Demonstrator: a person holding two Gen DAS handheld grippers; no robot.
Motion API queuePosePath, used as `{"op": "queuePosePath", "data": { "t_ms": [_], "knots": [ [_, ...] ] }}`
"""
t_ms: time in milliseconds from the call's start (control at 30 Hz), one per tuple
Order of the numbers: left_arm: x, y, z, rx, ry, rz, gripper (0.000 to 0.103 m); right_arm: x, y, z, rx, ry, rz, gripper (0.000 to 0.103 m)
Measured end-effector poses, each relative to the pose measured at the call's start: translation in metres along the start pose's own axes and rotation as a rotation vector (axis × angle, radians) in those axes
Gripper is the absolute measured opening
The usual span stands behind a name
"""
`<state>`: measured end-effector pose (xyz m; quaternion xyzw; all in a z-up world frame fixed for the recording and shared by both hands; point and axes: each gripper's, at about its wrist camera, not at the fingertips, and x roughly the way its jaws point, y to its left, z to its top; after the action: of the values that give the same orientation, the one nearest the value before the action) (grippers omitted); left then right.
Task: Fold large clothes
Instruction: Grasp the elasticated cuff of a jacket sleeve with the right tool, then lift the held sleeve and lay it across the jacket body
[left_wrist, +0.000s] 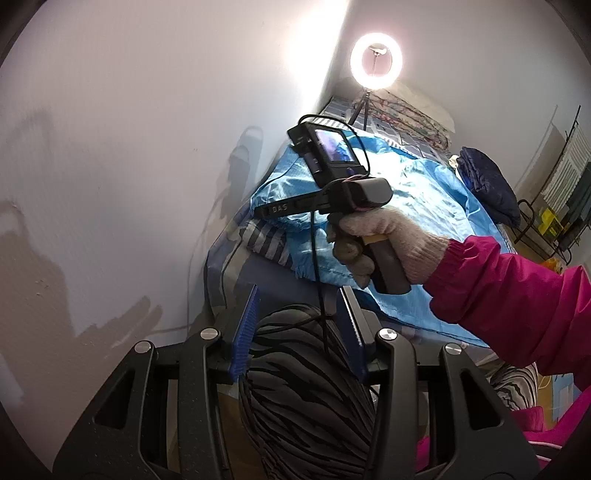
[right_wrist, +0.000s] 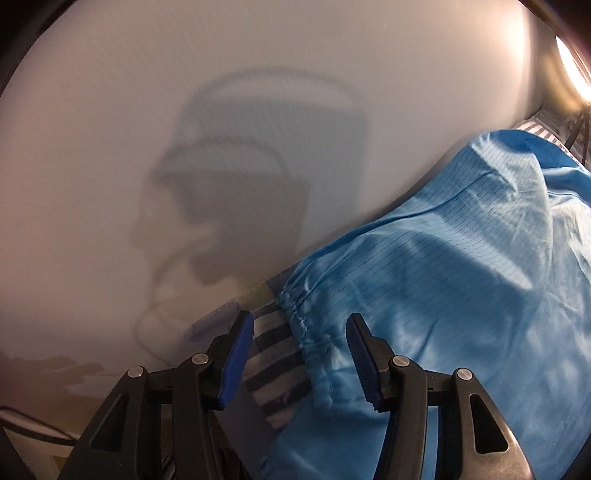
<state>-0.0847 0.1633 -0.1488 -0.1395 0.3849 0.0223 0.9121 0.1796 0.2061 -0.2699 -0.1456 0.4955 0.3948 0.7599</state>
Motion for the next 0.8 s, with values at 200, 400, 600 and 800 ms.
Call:
{"op": "queuePosePath", "data": {
  "t_ms": [200, 400, 600, 800],
  "knots": [
    [0.001, 0.000, -0.001, 0.003, -0.004, 0.003, 0.044, 0.021, 0.006, -0.003, 0.011, 0.052, -0.079, 0.036],
    [0.000, 0.001, -0.003, 0.003, -0.009, 0.006, 0.044, -0.002, -0.002, -0.009, 0.142, -0.031, -0.007, 0.008],
    [-0.002, -0.006, -0.002, 0.029, -0.019, 0.005, 0.044, -0.072, -0.031, -0.034, 0.369, -0.247, 0.195, 0.008],
    [-0.005, -0.016, -0.001, 0.061, -0.038, -0.002, 0.044, -0.134, -0.072, -0.101, 0.616, -0.460, 0.348, 0.008]
  ]
}}
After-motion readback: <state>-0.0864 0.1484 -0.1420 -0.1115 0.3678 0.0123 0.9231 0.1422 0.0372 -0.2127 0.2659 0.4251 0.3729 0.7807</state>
